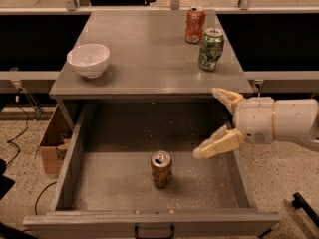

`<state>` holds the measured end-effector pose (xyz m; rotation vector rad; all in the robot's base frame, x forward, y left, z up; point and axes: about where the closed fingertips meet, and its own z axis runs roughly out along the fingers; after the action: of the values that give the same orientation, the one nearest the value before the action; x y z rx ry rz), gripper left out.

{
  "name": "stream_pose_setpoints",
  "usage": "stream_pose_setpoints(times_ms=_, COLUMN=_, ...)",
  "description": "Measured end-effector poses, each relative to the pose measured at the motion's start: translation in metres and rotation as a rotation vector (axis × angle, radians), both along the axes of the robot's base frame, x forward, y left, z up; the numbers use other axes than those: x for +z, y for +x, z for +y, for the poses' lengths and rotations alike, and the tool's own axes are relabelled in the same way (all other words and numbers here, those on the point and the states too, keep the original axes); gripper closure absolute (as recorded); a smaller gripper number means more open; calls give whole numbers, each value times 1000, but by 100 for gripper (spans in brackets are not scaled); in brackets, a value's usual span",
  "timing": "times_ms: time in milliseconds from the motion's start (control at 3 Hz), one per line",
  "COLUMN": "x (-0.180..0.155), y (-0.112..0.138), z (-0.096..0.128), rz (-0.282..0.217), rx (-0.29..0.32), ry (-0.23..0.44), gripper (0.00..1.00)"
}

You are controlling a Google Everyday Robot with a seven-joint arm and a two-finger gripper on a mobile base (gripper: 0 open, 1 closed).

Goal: Pick orange can from top drawer and place on counter

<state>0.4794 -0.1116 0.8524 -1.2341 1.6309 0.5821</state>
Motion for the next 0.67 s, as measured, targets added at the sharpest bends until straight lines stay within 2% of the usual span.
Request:
stream_pose_setpoints(times_ms=333, x=0, y=1, z=5, rz=0, rx=5, ry=15, gripper=0)
stream_pose_setpoints(times_ms=667, x=-29, y=2, z=18, rz=36, rx=21, ry=9, gripper=0)
